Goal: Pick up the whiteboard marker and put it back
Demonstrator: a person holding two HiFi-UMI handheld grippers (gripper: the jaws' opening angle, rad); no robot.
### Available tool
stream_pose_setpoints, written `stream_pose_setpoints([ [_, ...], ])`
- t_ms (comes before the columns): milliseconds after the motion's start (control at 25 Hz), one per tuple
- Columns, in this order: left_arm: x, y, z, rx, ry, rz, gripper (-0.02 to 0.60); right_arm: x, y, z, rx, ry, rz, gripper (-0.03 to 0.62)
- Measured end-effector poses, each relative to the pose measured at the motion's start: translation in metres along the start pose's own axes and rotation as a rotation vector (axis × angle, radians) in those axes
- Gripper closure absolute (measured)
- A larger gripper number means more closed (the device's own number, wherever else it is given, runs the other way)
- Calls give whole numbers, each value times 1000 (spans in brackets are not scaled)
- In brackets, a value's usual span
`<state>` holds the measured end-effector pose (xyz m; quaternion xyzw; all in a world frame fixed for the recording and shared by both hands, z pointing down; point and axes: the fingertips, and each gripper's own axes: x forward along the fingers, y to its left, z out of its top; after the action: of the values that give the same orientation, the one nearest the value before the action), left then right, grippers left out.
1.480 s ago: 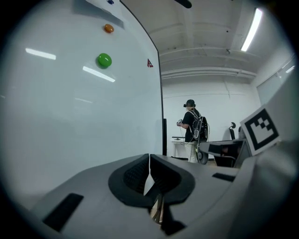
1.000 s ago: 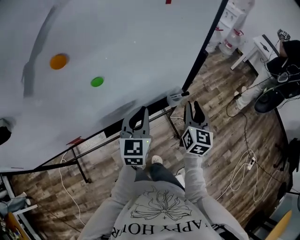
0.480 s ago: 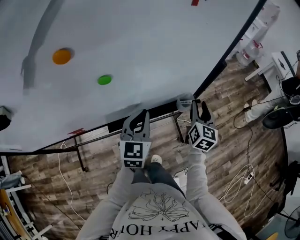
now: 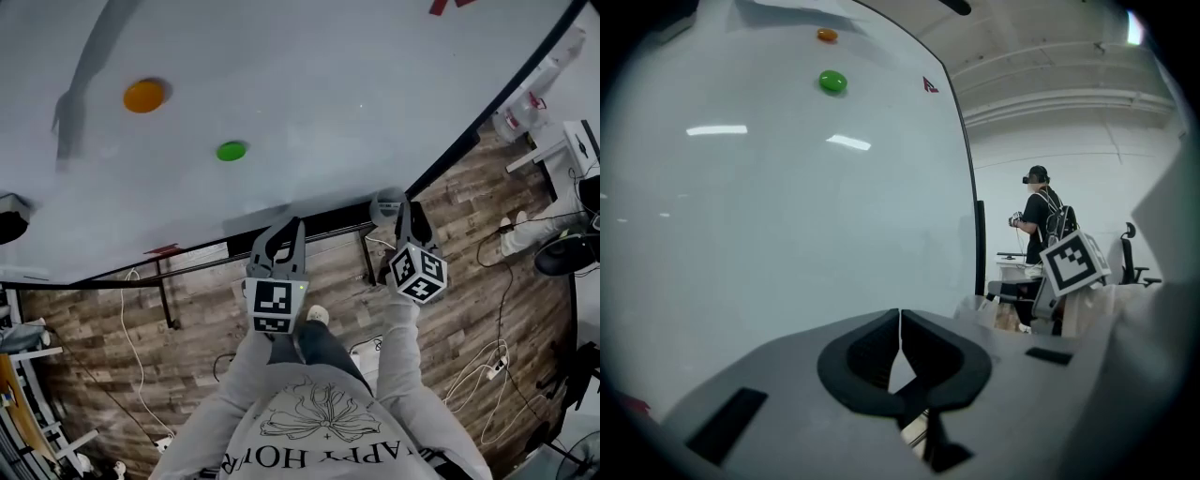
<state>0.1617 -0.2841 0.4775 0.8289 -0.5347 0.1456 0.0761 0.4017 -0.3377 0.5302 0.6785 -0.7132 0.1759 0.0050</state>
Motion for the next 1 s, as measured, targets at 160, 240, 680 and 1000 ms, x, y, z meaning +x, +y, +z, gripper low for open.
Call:
stream_pose_setpoints([
  [160,-2,4,1,-4,-2,8,572,1,12,5,-10,-14,19,524],
  [240,-3,6,2,-4,-4,8,572,0,16,9,-19,-25,17,531],
  [680,-12,9,19,-7,-50,1,572,-19,27,44,-49,-83,-3,531],
  [1000,-29,13,33,-14,-94,3,572,-47,49,84,-139,-150,-9,531],
])
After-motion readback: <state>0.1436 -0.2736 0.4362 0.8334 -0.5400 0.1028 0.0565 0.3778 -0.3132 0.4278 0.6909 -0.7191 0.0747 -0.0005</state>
